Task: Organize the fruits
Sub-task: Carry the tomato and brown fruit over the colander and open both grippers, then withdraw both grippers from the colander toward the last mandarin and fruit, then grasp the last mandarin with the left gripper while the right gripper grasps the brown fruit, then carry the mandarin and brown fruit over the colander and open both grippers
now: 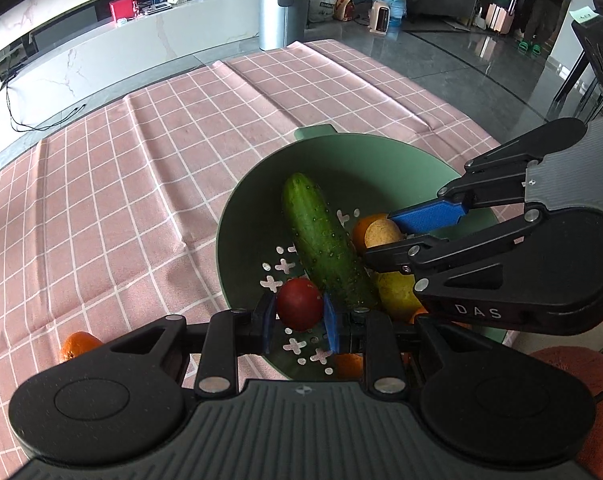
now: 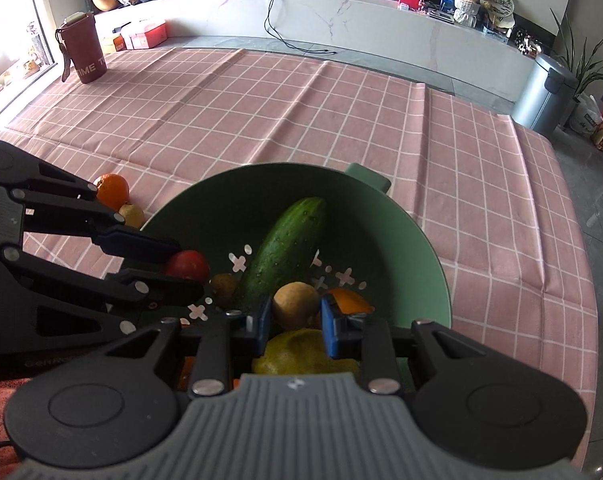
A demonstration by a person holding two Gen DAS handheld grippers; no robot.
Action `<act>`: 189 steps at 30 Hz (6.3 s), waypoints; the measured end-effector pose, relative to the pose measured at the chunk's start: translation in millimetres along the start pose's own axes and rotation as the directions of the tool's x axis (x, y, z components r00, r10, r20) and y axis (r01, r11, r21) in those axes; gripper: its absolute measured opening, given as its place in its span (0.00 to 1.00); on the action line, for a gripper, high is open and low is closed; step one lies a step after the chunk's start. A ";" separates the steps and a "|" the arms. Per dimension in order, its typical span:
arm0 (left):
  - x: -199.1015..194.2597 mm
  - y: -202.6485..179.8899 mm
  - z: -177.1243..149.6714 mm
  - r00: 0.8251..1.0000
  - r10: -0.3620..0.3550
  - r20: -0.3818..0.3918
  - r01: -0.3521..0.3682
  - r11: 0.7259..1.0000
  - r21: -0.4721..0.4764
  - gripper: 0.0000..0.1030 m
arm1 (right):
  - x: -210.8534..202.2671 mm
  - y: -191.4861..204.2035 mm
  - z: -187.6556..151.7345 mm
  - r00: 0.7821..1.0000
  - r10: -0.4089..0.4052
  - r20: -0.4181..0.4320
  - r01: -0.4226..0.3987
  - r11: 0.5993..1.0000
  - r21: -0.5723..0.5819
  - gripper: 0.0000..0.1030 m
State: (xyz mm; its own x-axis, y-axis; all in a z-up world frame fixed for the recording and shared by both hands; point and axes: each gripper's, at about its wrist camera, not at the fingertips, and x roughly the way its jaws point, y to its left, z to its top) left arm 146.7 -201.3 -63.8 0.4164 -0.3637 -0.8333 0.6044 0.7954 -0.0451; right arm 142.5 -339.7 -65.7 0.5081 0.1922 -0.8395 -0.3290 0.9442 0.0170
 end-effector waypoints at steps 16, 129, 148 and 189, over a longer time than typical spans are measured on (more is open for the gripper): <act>1.8 -1.9 -1.0 1.000 -0.012 -0.007 0.012 1.000 0.012 0.37 | 5.1 0.6 -1.7 1.000 -0.015 -0.013 0.015 1.000 0.008 0.28; -28.6 186.5 -93.3 0.974 -0.025 0.223 0.136 0.857 -0.496 0.46 | 90.4 152.3 29.3 0.993 -0.001 0.120 -0.037 0.950 0.310 0.23; -108.7 147.5 -116.0 0.958 0.060 0.280 0.099 0.847 -0.522 0.46 | 6.6 167.8 2.7 0.969 0.016 0.246 -0.080 0.965 0.249 0.23; -49.6 10.6 -10.1 0.986 0.022 0.163 0.012 0.978 -0.206 0.46 | -84.7 14.7 -30.3 0.972 -0.116 0.205 0.099 0.991 0.094 0.23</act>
State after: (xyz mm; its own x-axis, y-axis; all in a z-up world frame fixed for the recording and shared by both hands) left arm 125.7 -169.9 -28.6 0.5352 -0.4200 -0.7329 0.4563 0.8739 -0.1676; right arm 70.5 -350.2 -10.8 0.6953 0.1320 -0.7065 -0.2011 0.9795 -0.0150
